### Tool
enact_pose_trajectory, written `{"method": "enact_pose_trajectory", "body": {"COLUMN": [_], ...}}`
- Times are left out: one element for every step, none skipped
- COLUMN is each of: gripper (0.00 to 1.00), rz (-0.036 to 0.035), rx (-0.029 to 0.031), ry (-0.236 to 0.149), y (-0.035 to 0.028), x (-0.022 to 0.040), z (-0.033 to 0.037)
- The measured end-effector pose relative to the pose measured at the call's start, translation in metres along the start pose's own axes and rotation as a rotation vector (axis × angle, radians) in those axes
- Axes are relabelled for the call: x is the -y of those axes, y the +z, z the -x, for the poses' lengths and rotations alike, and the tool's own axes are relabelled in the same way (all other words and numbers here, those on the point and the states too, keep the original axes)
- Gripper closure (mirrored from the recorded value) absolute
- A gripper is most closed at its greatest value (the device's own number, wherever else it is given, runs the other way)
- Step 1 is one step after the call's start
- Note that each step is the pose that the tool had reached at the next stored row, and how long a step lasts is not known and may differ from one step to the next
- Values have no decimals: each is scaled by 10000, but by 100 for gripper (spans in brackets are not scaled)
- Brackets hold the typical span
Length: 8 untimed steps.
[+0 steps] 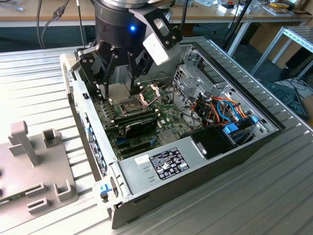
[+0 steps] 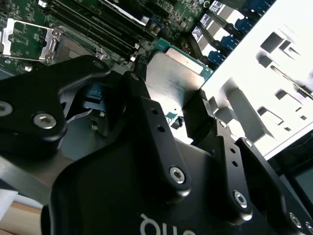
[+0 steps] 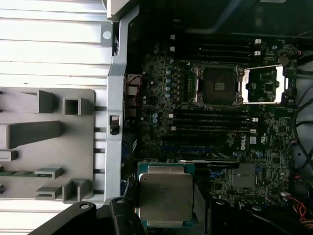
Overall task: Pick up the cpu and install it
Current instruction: 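Pick up the cpu and move it towards the insertion slot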
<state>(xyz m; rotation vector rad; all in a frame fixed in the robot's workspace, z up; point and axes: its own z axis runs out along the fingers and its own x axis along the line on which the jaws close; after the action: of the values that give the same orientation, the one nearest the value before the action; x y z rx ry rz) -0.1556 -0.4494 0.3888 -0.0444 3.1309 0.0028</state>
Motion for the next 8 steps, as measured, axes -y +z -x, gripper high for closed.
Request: {"method": "enact_pose_trajectory", "body": {"gripper": [45, 45, 45, 45, 45, 45, 45, 45], "rz": [0, 0, 0, 0, 0, -1, 0, 0], "rx": [1, 0, 0, 0, 0, 0, 0, 0], "ry": [0, -1, -1, 0, 1, 2, 0, 0], "y": [0, 0, 1, 0, 0, 0, 1, 1], "x": [1, 1, 2, 2, 2, 2, 2, 2], "z": [20, 35, 52, 58, 60, 61, 64, 67]}}
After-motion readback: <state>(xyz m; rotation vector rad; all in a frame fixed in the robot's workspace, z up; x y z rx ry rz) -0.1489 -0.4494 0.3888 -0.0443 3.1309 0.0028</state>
